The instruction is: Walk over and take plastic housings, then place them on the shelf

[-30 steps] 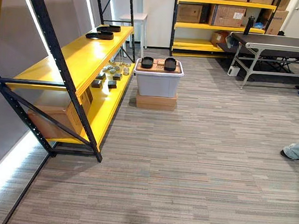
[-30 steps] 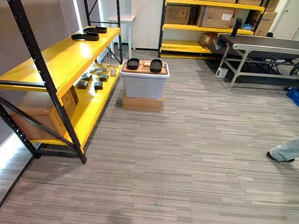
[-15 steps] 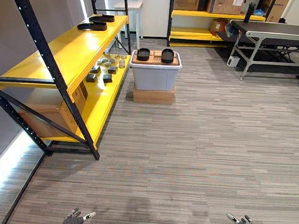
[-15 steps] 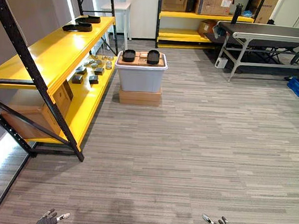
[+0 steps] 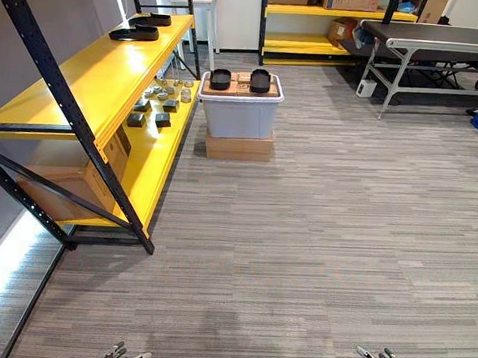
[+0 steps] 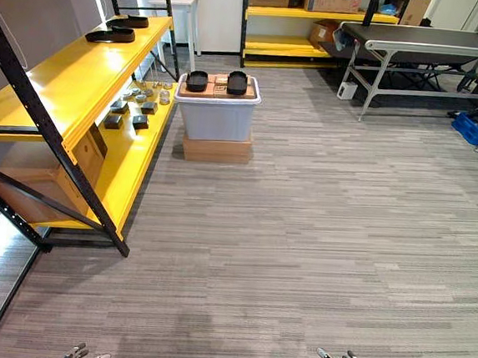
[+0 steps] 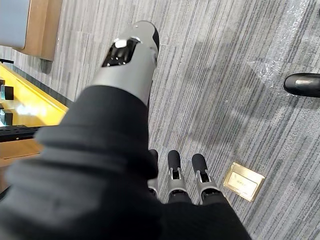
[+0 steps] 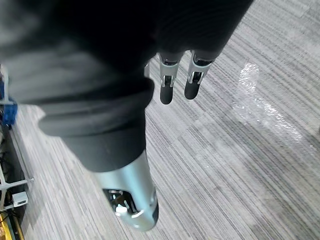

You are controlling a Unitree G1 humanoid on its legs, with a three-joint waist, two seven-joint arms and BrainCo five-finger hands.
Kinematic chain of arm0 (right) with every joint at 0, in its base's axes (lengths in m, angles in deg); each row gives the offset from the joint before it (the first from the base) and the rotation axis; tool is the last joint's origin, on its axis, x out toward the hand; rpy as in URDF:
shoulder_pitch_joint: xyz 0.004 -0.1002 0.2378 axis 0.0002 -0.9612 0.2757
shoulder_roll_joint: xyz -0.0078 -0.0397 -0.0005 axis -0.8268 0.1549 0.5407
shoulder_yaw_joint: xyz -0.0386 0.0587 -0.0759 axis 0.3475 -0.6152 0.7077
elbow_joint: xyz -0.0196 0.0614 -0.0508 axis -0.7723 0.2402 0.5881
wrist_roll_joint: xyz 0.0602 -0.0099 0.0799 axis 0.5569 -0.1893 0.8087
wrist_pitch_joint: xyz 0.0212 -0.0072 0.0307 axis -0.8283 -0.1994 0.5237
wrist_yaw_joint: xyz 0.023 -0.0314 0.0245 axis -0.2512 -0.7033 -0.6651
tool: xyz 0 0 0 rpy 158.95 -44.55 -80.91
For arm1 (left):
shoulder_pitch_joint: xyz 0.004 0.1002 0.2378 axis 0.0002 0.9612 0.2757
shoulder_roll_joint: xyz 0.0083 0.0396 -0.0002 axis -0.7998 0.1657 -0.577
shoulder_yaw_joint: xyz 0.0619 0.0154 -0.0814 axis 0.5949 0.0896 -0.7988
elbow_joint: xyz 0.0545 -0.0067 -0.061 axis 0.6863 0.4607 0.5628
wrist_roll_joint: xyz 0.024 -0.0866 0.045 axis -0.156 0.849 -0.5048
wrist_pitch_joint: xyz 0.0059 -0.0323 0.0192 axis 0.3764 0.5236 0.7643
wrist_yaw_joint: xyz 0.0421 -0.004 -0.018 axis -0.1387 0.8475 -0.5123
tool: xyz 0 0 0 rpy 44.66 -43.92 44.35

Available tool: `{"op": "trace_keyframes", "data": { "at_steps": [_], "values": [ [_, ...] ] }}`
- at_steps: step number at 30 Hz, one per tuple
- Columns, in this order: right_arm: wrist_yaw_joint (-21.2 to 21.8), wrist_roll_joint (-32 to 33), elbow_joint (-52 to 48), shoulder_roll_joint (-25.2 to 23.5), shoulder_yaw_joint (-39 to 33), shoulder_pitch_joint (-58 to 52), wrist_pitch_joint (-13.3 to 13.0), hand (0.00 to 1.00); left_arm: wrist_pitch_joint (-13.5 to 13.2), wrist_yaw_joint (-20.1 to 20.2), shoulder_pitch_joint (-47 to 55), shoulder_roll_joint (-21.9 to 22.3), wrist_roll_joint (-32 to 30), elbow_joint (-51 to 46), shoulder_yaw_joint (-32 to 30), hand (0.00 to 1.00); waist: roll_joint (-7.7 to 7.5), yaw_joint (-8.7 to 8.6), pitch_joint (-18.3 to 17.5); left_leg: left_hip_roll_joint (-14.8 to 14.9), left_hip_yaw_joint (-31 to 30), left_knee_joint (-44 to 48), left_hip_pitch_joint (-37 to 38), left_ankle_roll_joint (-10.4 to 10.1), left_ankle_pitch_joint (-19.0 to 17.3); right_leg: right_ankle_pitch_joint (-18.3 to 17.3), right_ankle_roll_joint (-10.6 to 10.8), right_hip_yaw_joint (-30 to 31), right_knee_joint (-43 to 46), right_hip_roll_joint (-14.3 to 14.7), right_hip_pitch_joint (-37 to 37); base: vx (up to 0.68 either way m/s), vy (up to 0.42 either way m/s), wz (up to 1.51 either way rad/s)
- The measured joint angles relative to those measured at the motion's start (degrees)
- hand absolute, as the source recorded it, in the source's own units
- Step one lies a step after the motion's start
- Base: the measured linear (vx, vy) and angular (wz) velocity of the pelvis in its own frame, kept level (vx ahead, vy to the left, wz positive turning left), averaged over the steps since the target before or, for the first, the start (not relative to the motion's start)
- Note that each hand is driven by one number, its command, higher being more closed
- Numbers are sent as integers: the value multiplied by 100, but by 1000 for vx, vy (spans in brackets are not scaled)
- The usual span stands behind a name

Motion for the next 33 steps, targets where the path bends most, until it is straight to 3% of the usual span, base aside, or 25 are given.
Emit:
{"op": "trace_keyframes", "data": {
  "at_steps": [4,5,7,8,9,10,11,12,14,16,17,18,19,20,21,22,23,24,25,26,27,29,31,33],
  "values": [
    [-27,-2,3,0,0,14,-1,0,-27,-32,-13,0,9,3,26,0,-15,11,53,-12,1,56,-115,22,-19,-13,-18,-20,12,-19,-77,-43,-29,3],
    [-46,-3,3,1,-1,40,-4,0,-36,-42,-39,-2,20,2,59,0,-34,14,103,-15,10,280,-268,154,-179,-73,-50,-39,60,-45,-147,-29,-10,9],
    [-70,-11,16,-3,-4,96,-4,0,-36,-45,-58,-3,52,1,184,0,-17,18,201,-3,31,922,-567,292,-554,-375,80,-147,450,-136,-338,-29,13,16],
    [-74,-12,26,-10,-1,74,-4,0,-30,-31,-66,-1,62,8,261,0,-54,-19,254,-5,85,1359,-705,359,-810,-735,410,-252,1013,-267,-555,-3,59,25],
    [-72,-14,38,-14,71,16,-4,0,-31,-35,-51,-25,68,23,299,0,-33,-39,288,24,51,1651,-768,498,-1060,-952,574,-303,1993,-398,-890,6,69,7],
    [-66,-13,38,-16,164,36,-5,0,-24,-39,-49,-48,67,62,321,0,5,15,316,53,95,1709,-781,518,-1188,-970,538,-288,2808,-493,-1248,33,124,-18],
    [-39,-14,43,-54,355,103,-5,0,9,-45,-80,-166,61,117,460,0,-13,0,409,53,134,1704,-677,526,-1253,-847,367,-336,4340,-702,-2113,61,118,-21],
    [-38,-14,56,-112,392,99,-2,0,33,-45,-168,-251,47,155,506,0,-11,-39,541,72,91,1602,-523,520,-1261,-849,366,-339,4877,-732,-2490,107,124,-1],
    [-37,-13,109,-227,442,89,-1,0,68,-53,-321,-418,33,177,569,0,-10,-137,719,110,31,1148,-56,505,-1252,-860,385,-580,4381,-712,-2879,328,80,13],
    [-35,-13,145,-287,448,45,-2,0,67,-62,-553,-475,-5,181,566,0,18,-186,765,187,-40,946,210,370,-1323,-721,245,-880,2971,-550,-3000,436,25,26],
    [-35,-14,202,-307,445,25,-2,0,58,-62,-782,-484,-8,190,558,0,-8,-285,805,244,-206,829,383,266,-1413,-391,156,-949,1961,-432,-3054,413,-50,54],
    [-35,-16,220,-320,434,-2,-2,0,38,-61,-864,-474,-50,200,555,0,-13,-338,807,281,-287,765,475,247,-1425,-185,148,-938,1548,-379,-3084,728,-185,100],
    [-32,-17,224,-377,420,-144,-2,0,-44,-57,-909,-409,-188,246,547,0,-3,-488,763,481,-458,769,754,-59,-1584,282,-87,-911,1099,-251,-3157,688,-221,80],
    [-32,-17,227,-411,410,-218,-2,0,-62,-58,-894,-383,-226,272,536,0,-41,-480,737,541,-477,1054,745,-203,-1666,648,-288,-897,1309,-239,-3166,725,-252,70],
    [-26,-18,231,-452,371,-283,-3,0,-65,-51,-851,-340,-248,291,476,0,-57,-460,671,620,-511,1478,644,-288,-1715,931,-494,-901,1444,-245,-3142,677,-235,12],
    [-4,-16,256,-507,217,-315,-3,0,-37,-59,-773,-208,-293,305,271,0,44,-401,626,864,-467,2626,294,-519,-1583,841,-708,-944,1669,-98,-3025,868,-283,-1],
    [16,-15,249,-529,204,-300,-5,0,-18,-58,-656,-114,-295,346,35,0,93,-339,650,1152,-332,3999,-220,-767,-807,565,-781,-961,1637,57,-2667,878,-271,-5],
    [15,-15,249,-530,207,-299,-5,0,-14,-57,-607,-62,-294,368,-95,0,110,-312,669,1342,-305,4738,-495,-798,-280,477,-834,-960,1502,136,-2384,865,-255,1],
    [7,-14,242,-532,205,-287,-5,0,-2,-51,-549,1,-296,401,-307,0,146,-268,718,1681,-125,5865,-842,-724,-41,347,-842,-950,1238,307,-1873,840,-242,-11],
    [2,-5,240,-558,224,-253,-7,0,33,-49,-448,52,-295,401,-507,0,114,-136,778,2017,165,6978,-1173,-517,-151,216,-888,-801,911,464,-1174,958,-250,-33],
    [-1,-7,233,-563,249,-190,-9,0,46,-57,-351,101,-293,381,-562,0,18,23,811,2051,377,7495,-1556,-243,-357,72,-883,-591,671,456,-602,757,-167,-47],
    [-8,-15,228,-498,397,49,-12,0,52,-56,-162,208,-289,316,-658,0,-61,283,798,1792,600,7204,-2373,-190,-585,-154,-791,-176,382,352,-143,672,-61,-84],
    [-5,-14,269,-456,508,379,-12,0,78,-60,24,267,-275,277,-717,0,-79,513,819,1408,573,5865,-3096,-343,-770,-374,-629,168,270,176,75,779,70,-99],
    [-10,-14,256,-394,552,494,-12,0,83,-61,260,311,-246,270,-677,0,-131,672,849,923,492,3005,-3456,-246,-418,-754,-352,319,-41,-156,776,681,152,-52]
  ]
}}
